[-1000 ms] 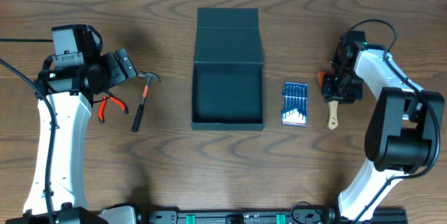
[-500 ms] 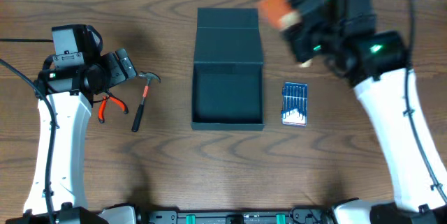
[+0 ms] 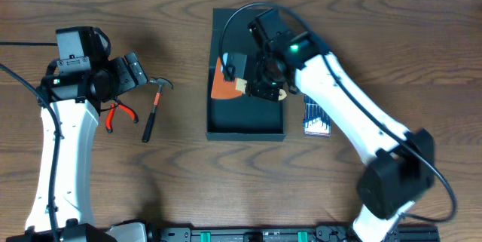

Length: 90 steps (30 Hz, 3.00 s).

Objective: Pack container
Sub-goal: 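Carry the scraper over the green box and release it inside, then grasp the clear precision screwdriver case with the right gripper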

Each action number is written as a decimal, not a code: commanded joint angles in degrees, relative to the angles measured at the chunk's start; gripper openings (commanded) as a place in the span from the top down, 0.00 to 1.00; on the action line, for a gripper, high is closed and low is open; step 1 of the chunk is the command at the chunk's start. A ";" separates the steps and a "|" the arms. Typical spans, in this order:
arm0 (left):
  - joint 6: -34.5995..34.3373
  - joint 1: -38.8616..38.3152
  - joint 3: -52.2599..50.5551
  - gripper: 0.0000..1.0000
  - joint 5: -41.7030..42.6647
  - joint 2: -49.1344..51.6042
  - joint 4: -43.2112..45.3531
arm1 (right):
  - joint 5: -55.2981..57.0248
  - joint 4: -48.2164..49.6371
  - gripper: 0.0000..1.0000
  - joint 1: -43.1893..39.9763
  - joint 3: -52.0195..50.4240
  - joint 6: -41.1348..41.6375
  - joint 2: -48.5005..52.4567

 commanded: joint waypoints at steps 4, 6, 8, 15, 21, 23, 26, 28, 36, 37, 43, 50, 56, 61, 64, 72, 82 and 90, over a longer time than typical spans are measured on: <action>0.57 0.24 1.16 0.02 -0.70 0.02 -0.44 | 1.40 0.11 0.99 -0.02 -0.09 -13.94 7.06; 0.59 0.24 1.16 0.02 -0.70 0.02 -0.76 | 1.31 0.28 0.99 -0.20 -0.09 -15.69 8.92; 0.57 0.24 1.16 0.02 -0.70 0.02 -1.09 | 1.38 1.25 0.99 -0.26 -0.09 -17.42 10.69; 0.57 0.24 1.11 0.02 -0.70 0.02 -2.29 | 4.85 7.26 0.99 -0.26 0.00 -14.05 13.55; 0.57 0.24 0.76 0.02 -0.70 0.02 -2.99 | 4.81 9.88 0.99 -0.26 1.60 -13.70 12.31; 0.57 0.24 0.50 0.02 -0.70 0.02 -2.99 | 4.79 10.43 0.99 -0.26 1.62 -13.70 12.31; 0.57 0.24 0.17 0.02 -0.70 0.02 -3.19 | 4.79 10.93 0.99 -0.33 1.62 -13.53 12.37; 0.57 0.24 0.17 0.02 -0.70 0.02 -3.39 | 4.79 11.28 0.99 -0.39 1.62 -13.51 12.37; 0.57 0.24 0.13 0.02 -0.68 0.02 -3.52 | 4.87 16.28 0.74 -0.46 1.62 -4.68 12.28; 0.57 0.24 0.13 0.02 -0.68 0.02 -3.63 | 5.03 16.11 0.50 -0.46 1.62 -3.63 12.11; 0.57 0.24 0.13 0.02 -0.68 0.02 -4.24 | 7.37 14.75 0.01 -0.35 1.75 3.17 6.71; 0.57 0.24 0.13 0.02 -0.68 0.02 -4.26 | 11.50 11.50 0.01 -2.91 1.75 20.76 -7.08; 0.57 0.24 0.13 0.02 -0.68 0.02 -4.52 | 12.31 2.82 0.01 -14.88 1.73 36.22 -11.58; 0.57 0.24 0.13 0.02 -0.68 0.02 -4.52 | 10.47 -5.07 0.01 -25.35 -0.33 55.01 -9.11; 0.55 0.24 0.13 0.02 -0.68 0.02 -4.50 | 10.32 -6.67 0.01 -27.52 -3.96 63.32 -8.17; 0.55 0.24 0.13 0.02 -0.68 0.02 -4.48 | 9.70 0.20 0.01 -23.56 -17.53 73.90 -8.15; 0.57 0.24 0.13 0.02 -0.68 0.02 -4.55 | 10.36 12.11 0.01 -21.11 -30.42 73.92 -8.13; 0.55 0.24 0.13 0.01 -0.68 0.02 -5.64 | 10.34 20.39 0.01 -21.57 -36.83 73.44 -8.13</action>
